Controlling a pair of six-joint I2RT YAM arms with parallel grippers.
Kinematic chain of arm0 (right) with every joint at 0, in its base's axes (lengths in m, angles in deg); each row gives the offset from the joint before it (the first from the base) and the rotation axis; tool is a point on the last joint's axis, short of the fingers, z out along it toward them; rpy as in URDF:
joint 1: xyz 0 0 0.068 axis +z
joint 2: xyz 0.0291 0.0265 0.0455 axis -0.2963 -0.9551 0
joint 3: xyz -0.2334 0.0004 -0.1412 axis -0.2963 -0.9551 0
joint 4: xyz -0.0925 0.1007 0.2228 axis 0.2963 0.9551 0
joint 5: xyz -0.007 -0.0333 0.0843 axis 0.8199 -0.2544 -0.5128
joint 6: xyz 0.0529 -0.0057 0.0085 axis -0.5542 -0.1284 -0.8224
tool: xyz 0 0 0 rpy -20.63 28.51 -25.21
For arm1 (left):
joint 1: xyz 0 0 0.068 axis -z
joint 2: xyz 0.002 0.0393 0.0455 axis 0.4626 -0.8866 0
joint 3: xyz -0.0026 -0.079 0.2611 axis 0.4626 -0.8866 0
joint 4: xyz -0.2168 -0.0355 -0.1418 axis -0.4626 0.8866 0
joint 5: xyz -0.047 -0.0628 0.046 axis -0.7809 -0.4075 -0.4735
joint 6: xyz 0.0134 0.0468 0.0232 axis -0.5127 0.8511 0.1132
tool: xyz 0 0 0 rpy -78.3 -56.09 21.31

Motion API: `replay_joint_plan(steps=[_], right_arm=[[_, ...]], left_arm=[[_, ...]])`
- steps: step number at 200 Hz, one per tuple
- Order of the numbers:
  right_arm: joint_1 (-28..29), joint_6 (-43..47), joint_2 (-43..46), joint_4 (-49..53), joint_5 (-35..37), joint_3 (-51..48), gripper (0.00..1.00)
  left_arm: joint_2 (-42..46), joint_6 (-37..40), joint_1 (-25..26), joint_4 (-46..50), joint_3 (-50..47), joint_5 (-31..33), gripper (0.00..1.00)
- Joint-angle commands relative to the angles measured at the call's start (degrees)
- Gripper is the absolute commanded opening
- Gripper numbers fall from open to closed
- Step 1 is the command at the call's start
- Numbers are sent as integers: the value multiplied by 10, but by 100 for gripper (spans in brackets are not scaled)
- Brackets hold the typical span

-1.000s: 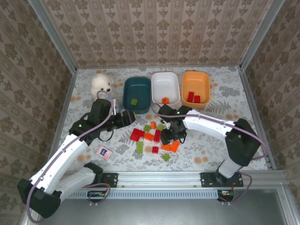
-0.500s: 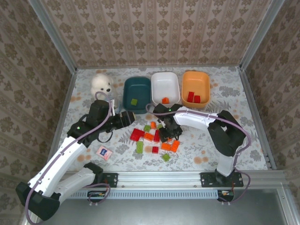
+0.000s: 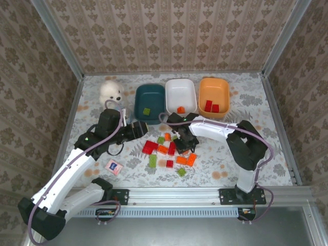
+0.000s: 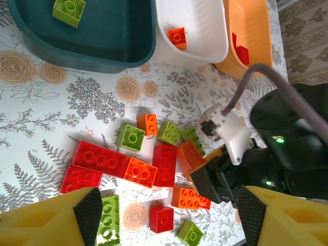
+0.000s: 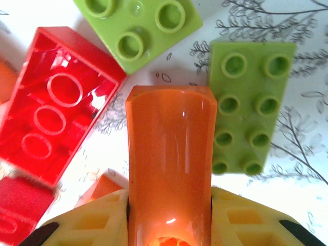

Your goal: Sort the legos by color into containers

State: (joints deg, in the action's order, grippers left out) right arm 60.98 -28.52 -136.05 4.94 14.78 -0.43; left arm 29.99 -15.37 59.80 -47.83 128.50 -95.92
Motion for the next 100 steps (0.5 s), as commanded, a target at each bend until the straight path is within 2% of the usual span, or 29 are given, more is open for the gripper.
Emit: replay_joint_plan(steps=[1,30,48,100], right_arm=[[-2,-13,68,53,14,12,26],[-29,-19,111,92,16,58,26],[-61,-15,103,105,14,123,27],[-143,-6,-76,94,16,352,27]], left_arm=[[-9,1,4,-3,5,-5,73],[-37,6,13,-16,20,-4,73],[-70,12,21,-27,33,-3,73],[-160,12,33,-71,69,0,73]])
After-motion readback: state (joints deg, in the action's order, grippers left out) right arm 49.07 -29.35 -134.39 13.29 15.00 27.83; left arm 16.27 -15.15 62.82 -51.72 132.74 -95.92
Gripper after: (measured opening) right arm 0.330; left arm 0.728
